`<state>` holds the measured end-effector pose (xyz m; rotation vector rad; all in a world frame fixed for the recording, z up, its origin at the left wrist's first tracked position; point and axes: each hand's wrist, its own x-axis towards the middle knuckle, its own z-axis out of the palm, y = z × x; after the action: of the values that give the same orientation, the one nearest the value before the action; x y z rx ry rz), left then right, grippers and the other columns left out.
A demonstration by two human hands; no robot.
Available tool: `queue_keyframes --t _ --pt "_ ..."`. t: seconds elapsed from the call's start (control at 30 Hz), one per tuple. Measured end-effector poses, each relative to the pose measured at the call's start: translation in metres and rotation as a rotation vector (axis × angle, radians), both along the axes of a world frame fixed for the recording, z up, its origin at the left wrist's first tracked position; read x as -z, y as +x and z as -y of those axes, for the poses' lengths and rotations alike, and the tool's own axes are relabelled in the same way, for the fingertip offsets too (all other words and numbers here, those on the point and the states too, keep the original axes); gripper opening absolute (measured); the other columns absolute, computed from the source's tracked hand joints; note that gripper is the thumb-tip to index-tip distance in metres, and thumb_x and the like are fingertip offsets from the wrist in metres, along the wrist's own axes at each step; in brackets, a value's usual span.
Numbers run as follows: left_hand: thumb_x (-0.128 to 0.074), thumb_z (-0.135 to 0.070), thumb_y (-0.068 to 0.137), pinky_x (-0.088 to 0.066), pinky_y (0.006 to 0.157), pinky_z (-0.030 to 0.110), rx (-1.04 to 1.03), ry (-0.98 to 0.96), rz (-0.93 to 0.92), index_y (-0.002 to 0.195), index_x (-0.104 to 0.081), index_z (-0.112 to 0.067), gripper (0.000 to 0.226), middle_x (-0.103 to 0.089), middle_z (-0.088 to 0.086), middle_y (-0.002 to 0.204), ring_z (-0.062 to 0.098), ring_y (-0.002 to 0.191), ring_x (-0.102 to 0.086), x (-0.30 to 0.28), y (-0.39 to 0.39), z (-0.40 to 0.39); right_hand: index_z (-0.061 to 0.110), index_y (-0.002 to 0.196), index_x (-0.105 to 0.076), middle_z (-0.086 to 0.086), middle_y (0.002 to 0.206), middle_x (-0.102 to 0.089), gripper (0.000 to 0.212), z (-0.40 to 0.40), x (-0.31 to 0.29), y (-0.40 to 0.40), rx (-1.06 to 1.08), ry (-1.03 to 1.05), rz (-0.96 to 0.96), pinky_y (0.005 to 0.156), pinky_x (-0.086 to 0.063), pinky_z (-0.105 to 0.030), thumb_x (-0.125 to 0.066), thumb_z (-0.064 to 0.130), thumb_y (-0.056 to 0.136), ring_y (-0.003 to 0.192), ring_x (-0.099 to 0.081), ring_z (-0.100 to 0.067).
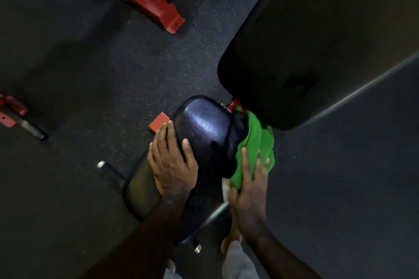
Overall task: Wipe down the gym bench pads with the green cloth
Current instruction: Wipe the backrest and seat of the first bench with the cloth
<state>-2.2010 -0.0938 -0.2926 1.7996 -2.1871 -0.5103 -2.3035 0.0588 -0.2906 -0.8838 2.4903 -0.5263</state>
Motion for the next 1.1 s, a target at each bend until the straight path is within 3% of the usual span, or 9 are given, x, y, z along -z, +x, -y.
queue_keyframes --t 0.07,0.17,0.33,0.47,0.53,0.63,0.77,0.93,1.1 --pt "-0.043 -0.033 0.105 -0.027 0.121 0.047 0.003 -0.017 -0.019 0.158 -0.037 -0.018 0.055 -0.042 0.001 0.16 0.024 0.147 -0.038 0.001 0.001 0.001 0.034 0.166 -0.011 -0.016 0.171 -0.015 0.094 0.001 0.0 0.031 -0.175 0.023 -0.116 0.123 -0.018 -0.065 -0.053 0.057 0.086 0.158 -0.003 -0.041" --pt "-0.044 -0.025 0.094 -0.026 0.121 0.046 0.032 -0.018 0.001 0.158 -0.036 -0.018 0.065 -0.041 0.001 0.16 0.024 0.148 -0.036 0.001 0.003 0.0 0.036 0.166 -0.009 -0.006 0.175 -0.006 0.096 -0.011 0.003 0.008 -0.559 -0.027 -0.244 0.122 -0.023 -0.065 -0.062 0.054 0.088 0.16 -0.005 -0.032" --pt "-0.042 -0.03 0.106 -0.027 0.12 0.044 -0.01 -0.038 -0.056 0.157 -0.04 -0.018 0.052 -0.044 0.0 0.159 0.023 0.146 -0.04 0.001 0.001 0.0 0.032 0.166 -0.018 -0.01 0.173 -0.009 0.093 0.026 -0.008 0.018 -0.186 0.016 -0.077 0.127 -0.008 -0.057 -0.05 0.052 0.081 0.159 -0.001 -0.03" --pt "-0.039 -0.023 0.107 -0.024 0.123 0.039 0.003 -0.039 -0.184 0.155 -0.043 -0.014 0.049 -0.047 0.001 0.158 0.021 0.147 -0.041 0.002 0.007 0.004 0.033 0.166 -0.013 -0.004 0.175 0.0 0.099 0.027 -0.001 -0.004 -0.701 -0.059 -0.202 0.126 -0.018 -0.058 -0.061 0.058 0.084 0.16 -0.001 -0.03" --pt "-0.04 -0.016 0.105 -0.026 0.124 0.037 -0.007 -0.024 -0.333 0.15 -0.049 -0.01 0.046 -0.05 0.004 0.156 0.021 0.146 -0.044 -0.002 0.016 0.006 0.033 0.165 -0.022 -0.004 0.174 -0.008 0.1 0.036 0.001 -0.024 -0.621 -0.085 -0.201 0.123 -0.026 -0.06 -0.067 0.054 0.078 0.159 -0.013 -0.031" --pt "-0.048 -0.012 0.102 -0.027 0.124 0.038 -0.067 -0.002 -0.411 0.14 -0.059 -0.01 0.04 -0.059 0.003 0.146 0.022 0.137 -0.052 -0.008 0.038 0.002 0.035 0.165 -0.023 -0.006 0.173 -0.013 0.1 0.057 -0.01 0.008 -0.306 -0.025 -0.106 0.127 -0.016 -0.057 -0.065 0.044 0.074 0.16 -0.012 -0.033" --pt "-0.052 -0.029 0.102 -0.032 0.118 0.043 -0.23 0.011 -0.234 0.136 -0.062 -0.017 0.038 -0.065 0.001 0.136 0.022 0.127 -0.058 -0.001 0.09 -0.015 0.036 0.165 -0.019 -0.003 0.175 -0.008 0.103 0.062 -0.009 0.005 -0.754 -0.06 -0.187 0.127 -0.019 -0.057 -0.073 0.04 0.078 0.161 -0.005 -0.03" --pt "-0.046 -0.049 0.104 -0.042 0.102 0.032 -0.316 0.155 -0.345 0.136 -0.06 -0.019 0.046 -0.064 0.002 0.131 0.019 0.12 -0.058 0.01 0.111 -0.023 0.036 0.164 -0.026 -0.001 0.174 -0.012 0.1 0.085 -0.012 0.019 -0.431 -0.064 -0.101 0.129 -0.012 -0.054 -0.075 0.037 0.076 0.161 -0.007 -0.027" --pt "-0.043 -0.041 0.105 -0.039 0.097 0.023 -0.394 0.18 -0.5 0.131 -0.065 -0.02 0.041 -0.061 -0.007 0.125 0.006 0.114 -0.055 0.013 0.112 -0.021 0.035 0.164 -0.023 -0.001 0.175 -0.01 0.097 0.099 -0.01 0.003 -0.899 -0.093 -0.203 0.127 -0.019 -0.057 -0.072 0.045 0.081 0.161 -0.007 -0.028"
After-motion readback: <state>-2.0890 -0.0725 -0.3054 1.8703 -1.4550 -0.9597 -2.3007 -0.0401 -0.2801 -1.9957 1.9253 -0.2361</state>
